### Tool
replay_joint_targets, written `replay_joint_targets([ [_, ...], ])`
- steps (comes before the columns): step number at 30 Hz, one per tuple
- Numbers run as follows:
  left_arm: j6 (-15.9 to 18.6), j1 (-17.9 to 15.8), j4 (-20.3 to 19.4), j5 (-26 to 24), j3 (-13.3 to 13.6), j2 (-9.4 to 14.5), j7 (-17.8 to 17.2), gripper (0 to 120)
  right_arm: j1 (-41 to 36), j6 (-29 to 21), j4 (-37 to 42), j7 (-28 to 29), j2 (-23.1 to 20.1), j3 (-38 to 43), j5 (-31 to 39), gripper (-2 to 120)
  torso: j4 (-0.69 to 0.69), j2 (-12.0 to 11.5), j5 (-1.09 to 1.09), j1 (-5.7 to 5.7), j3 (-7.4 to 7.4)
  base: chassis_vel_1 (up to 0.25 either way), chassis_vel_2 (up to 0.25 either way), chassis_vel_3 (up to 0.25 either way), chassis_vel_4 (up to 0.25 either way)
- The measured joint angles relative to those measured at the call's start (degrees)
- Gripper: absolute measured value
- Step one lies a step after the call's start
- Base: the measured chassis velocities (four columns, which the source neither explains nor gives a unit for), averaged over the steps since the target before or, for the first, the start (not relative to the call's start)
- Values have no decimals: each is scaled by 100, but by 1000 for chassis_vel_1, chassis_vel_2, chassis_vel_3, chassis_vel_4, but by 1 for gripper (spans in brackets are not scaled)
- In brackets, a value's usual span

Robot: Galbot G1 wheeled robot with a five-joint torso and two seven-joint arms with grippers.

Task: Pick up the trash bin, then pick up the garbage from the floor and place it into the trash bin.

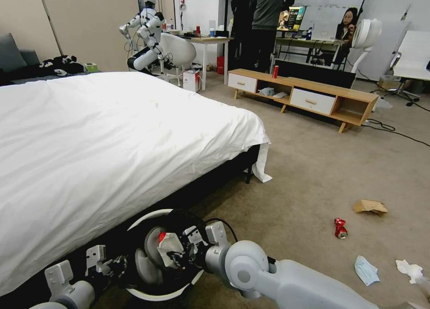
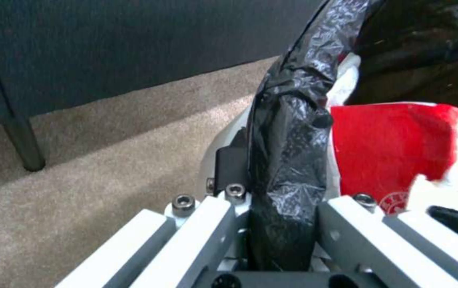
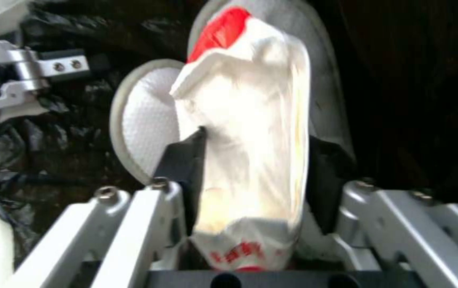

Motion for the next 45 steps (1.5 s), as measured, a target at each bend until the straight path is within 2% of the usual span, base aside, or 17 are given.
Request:
replay_joint_targets([
  [3, 0, 1, 1, 2, 0, -4, 0, 1, 3, -2, 46, 11, -16, 9, 11, 53, 0, 0, 0, 0, 0, 0, 0, 0, 0],
  [6, 0, 10, -7, 3, -15, -1, 1, 1, 9, -3, 179, 26, -56, 43, 47, 70, 0, 0, 0, 0, 0, 0, 0, 0, 0],
  [10, 0, 16, -23, 2, -29, 3, 2, 1, 20, -4, 254, 29, -60, 66, 77, 79, 0, 0, 0, 0, 0, 0, 0, 0, 0],
  [12, 0, 27, -34, 3, -42, 4, 2, 1, 33, -4, 320, 30, -55, 76, 105, 89, 0, 0, 0, 0, 0, 0, 0, 0, 0],
  [17, 0, 42, -34, 8, -56, 1, 1, 1, 43, 4, 404, 30, -50, 92, 125, 99, 0, 0, 0, 0, 0, 0, 0, 0, 0],
  [20, -5, 59, -1, 76, -112, 4, -95, 1, 45, 14, 530, 42, -86, 147, 146, 100, -1, 0, 0, 0, 0, 0, 0, 0, 0],
  [22, -12, 61, -1, 79, -113, 5, -97, 1, 47, 15, 561, 50, -96, 169, 149, 100, 4, 0, 0, 0, 0, 0, 0, 0, 0],
  [23, -14, 60, 1, 76, -108, 5, -94, 1, 47, 15, 625, 52, -114, 197, 162, 100, 0, 0, 1, 0, 0, 0, 0, 0, 0],
  [33, -15, 48, 59, 74, -97, -13, -61, 1, 38, 18, 923, 81, -274, 423, 184, 100, 0, 0, 0, 0, 0, 0, 0, 0, 0],
  [45, -14, 78, 47, 70, -116, -11, -40, 1, 55, 423, 1056, -272, -145, 751, 190, 100, 1, 0, 0, 0, 0, 0, 0, 0, 0],
])
